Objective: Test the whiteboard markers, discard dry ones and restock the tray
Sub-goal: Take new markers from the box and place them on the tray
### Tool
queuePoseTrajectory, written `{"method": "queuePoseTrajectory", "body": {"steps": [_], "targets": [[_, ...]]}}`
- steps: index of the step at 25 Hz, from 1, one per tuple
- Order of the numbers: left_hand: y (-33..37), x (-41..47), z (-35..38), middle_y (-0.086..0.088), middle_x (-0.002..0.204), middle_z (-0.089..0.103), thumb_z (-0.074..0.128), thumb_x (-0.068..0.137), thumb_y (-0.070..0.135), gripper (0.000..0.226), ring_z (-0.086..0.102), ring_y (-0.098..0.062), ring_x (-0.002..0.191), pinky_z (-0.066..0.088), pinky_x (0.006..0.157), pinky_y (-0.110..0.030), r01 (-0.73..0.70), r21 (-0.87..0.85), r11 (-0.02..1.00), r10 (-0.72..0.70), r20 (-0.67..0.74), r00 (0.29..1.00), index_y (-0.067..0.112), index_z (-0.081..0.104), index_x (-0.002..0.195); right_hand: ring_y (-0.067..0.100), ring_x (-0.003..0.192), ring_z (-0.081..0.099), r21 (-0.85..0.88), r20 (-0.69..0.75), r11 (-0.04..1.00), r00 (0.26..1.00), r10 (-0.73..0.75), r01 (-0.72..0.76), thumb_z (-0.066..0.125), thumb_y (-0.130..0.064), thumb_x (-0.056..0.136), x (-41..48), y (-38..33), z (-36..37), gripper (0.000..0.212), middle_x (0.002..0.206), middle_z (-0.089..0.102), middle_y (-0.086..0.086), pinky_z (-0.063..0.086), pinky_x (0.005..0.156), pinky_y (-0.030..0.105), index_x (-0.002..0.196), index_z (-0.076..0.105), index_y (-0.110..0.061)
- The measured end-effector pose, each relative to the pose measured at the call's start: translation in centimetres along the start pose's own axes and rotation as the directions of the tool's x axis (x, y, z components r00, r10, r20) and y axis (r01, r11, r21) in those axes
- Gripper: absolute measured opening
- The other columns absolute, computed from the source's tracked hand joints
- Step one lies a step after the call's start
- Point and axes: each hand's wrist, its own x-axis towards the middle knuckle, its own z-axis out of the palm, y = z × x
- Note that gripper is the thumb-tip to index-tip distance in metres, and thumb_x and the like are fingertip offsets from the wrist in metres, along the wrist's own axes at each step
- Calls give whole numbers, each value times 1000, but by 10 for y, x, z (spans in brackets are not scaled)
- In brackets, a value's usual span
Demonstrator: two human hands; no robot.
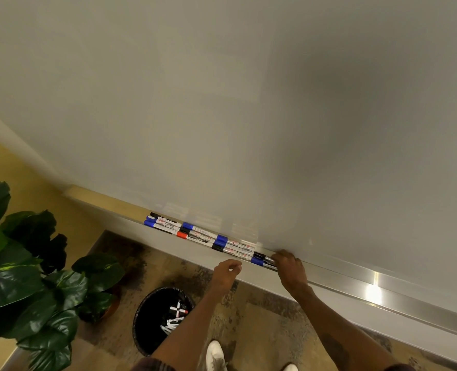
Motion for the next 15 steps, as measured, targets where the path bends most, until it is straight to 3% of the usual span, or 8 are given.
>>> {"method": "queuePoseTrajectory", "body": {"steps": [5,12,15], "targets": [[4,4,-3,-7,130,64,57,99,21,29,58,-19,119,42,101,-23,-6,34,999,5,26,1000,11,63,126,23,113,58,-9,3,1000,1000,3,-3,59,-7,93,-5,-4,-1,38,126,61,2,46,95,35,127,62,-22],[-1,8,-11,-4,127,66,58,99,19,26,58,-11,110,40,93,-15,-73,57,996,71,47,996,13,66,122,25,112,60,22,-19,998,998,62,-61,54,-9,95,-12,-13,-2,38,129,61,4,49,94,38,131,58,-20],[-2,10,-17,-3,126,66,57,99,20,26,60,-19,118,39,94,-16,-124,100,987,119,54,991,14,66,123,27,119,58,67,-61,995,995,77,-72,51,-13,98,-15,-23,-5,36,134,60,7,46,99,40,133,57,-15]]}}
